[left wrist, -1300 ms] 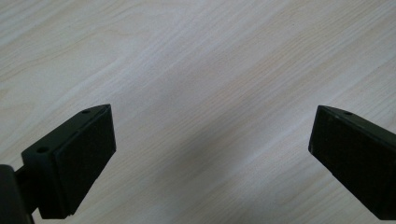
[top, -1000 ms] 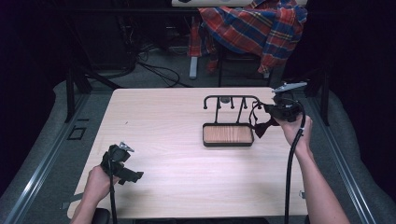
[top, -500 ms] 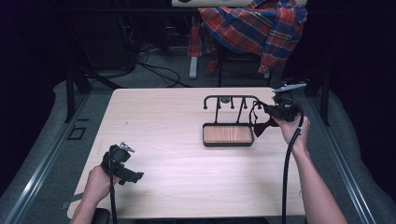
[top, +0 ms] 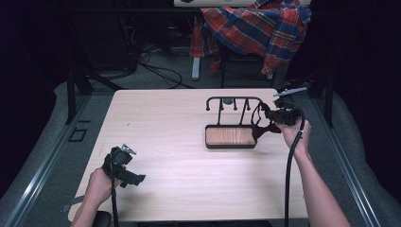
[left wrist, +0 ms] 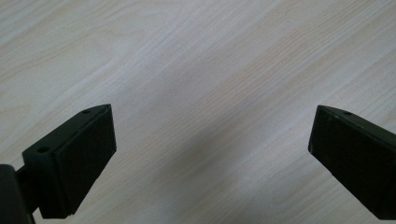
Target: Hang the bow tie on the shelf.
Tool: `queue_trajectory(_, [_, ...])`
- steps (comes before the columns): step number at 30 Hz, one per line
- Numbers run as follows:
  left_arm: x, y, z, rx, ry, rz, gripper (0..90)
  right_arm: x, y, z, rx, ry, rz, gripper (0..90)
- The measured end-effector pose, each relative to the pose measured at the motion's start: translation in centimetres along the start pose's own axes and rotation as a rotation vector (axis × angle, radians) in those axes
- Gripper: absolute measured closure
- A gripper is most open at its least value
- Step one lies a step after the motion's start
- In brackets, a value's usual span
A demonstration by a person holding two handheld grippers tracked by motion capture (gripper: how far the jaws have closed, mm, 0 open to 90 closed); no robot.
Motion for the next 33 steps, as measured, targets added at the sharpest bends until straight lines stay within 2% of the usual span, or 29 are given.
queue_trajectory(8, [0.1,0.0,0.0,-0.001,-0.004,0.0,0.9,-0.5,-0.6,0.5,-0.024,-0.002,-0.034,85.2])
queue_trajectory(20, [0.1,-0.1,0.0,-0.008,-0.014,0.0,1.3,-1.2,-1.1,0.5,-0.034,0.024,-0.034,83.9])
queue_trajectory(32, [0.3,-0.2,0.0,-0.02,-0.024,-0.003,1.5,-1.3,-1.9,0.1,-0.02,-0.011,-0.033,83.6])
queue_trajectory(33, [0.3,-0.2,0.0,-0.018,-0.024,-0.002,1.6,-1.2,-2.0,0.0,-0.011,-0.029,-0.034,83.4])
Point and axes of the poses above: each handheld gripper's, and its own axes: y roughly backward along the jaws, z roughly out of its underside, x roughly to its right, the point moved 10 cm from there along -y, roughly forward along the jaws
